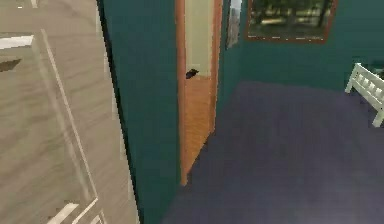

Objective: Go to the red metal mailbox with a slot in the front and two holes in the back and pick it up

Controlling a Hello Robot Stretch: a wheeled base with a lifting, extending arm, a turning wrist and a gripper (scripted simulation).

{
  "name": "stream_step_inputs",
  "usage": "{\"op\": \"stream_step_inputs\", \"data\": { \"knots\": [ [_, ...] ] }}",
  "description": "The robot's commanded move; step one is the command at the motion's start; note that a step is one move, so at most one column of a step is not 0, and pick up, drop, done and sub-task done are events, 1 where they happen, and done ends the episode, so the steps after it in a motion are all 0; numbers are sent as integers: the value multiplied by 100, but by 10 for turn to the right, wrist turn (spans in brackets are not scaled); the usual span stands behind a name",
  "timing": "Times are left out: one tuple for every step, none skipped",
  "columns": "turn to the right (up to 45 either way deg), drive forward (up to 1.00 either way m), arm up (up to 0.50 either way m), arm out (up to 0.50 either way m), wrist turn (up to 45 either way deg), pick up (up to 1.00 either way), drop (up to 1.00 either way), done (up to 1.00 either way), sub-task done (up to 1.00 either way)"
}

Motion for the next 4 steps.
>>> {"op": "stream_step_inputs", "data": {
  "knots": [
    [450,0,0,0,0,0,0,0,0],
    [450,0,0,0,0,0,0,0,0],
    [60,0,0,0,0,0,0,0,0],
    [0,30,0,0,0,0,0,0,0]
  ]
}}
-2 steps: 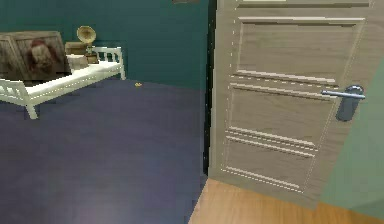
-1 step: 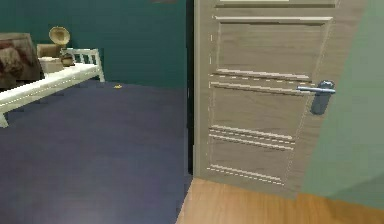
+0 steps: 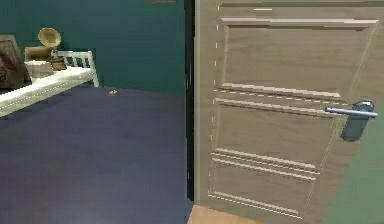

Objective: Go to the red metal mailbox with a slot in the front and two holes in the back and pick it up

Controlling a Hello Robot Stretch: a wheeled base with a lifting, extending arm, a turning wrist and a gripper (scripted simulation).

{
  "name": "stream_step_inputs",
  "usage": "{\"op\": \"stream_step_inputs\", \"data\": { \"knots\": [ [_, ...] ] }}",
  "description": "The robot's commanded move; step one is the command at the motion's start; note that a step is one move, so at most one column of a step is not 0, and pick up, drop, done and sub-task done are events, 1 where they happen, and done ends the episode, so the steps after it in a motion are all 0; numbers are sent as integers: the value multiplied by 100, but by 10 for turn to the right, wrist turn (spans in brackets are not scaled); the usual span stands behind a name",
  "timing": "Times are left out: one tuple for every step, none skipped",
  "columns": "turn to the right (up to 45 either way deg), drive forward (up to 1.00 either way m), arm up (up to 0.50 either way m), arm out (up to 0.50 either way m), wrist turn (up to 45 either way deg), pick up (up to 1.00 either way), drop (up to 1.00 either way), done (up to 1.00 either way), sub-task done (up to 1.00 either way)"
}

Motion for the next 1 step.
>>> {"op": "stream_step_inputs", "data": {
  "knots": [
    [-450,0,0,0,0,0,0,0,0]
  ]
}}
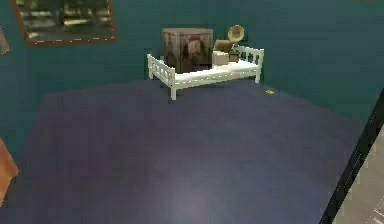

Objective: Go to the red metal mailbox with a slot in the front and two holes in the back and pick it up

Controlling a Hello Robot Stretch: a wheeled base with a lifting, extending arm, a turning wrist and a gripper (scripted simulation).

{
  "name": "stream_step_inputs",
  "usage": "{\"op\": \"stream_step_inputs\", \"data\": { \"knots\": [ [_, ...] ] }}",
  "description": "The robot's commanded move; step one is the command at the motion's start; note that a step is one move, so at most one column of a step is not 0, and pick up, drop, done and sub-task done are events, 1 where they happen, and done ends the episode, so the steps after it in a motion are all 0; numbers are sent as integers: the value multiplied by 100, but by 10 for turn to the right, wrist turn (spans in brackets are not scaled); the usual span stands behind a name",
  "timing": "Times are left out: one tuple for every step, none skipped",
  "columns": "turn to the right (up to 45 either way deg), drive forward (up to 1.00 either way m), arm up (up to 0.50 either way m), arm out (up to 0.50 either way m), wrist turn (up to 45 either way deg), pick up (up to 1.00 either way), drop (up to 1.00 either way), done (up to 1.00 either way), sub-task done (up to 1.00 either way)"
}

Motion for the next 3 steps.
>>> {"op": "stream_step_inputs", "data": {
  "knots": [
    [-360,0,0,0,0,0,0,0,0],
    [0,100,0,0,0,0,0,0,0],
    [-60,0,0,0,0,0,0,0,0]
  ]
}}
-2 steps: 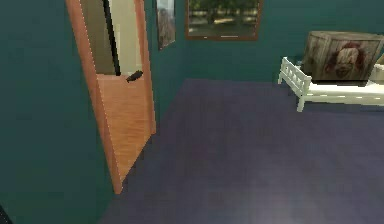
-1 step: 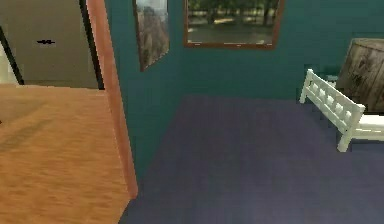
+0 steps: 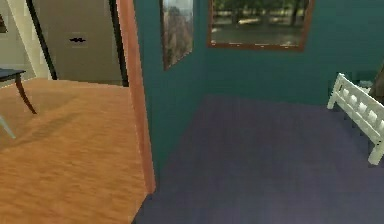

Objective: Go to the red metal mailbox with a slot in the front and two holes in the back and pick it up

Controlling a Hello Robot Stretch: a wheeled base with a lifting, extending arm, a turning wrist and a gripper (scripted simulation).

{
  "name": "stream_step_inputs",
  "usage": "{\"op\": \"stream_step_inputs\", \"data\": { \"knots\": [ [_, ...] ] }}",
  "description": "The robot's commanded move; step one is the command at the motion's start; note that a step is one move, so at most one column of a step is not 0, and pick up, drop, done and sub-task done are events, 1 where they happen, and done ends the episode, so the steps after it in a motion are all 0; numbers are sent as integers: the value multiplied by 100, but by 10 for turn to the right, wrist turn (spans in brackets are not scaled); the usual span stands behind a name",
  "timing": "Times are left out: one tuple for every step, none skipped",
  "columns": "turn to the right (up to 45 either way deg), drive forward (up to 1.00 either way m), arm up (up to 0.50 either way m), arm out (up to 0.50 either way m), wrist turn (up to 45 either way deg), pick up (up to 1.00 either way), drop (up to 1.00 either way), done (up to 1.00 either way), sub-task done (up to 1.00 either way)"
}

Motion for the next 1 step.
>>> {"op": "stream_step_inputs", "data": {
  "knots": [
    [0,40,0,0,0,0,0,0,0]
  ]
}}
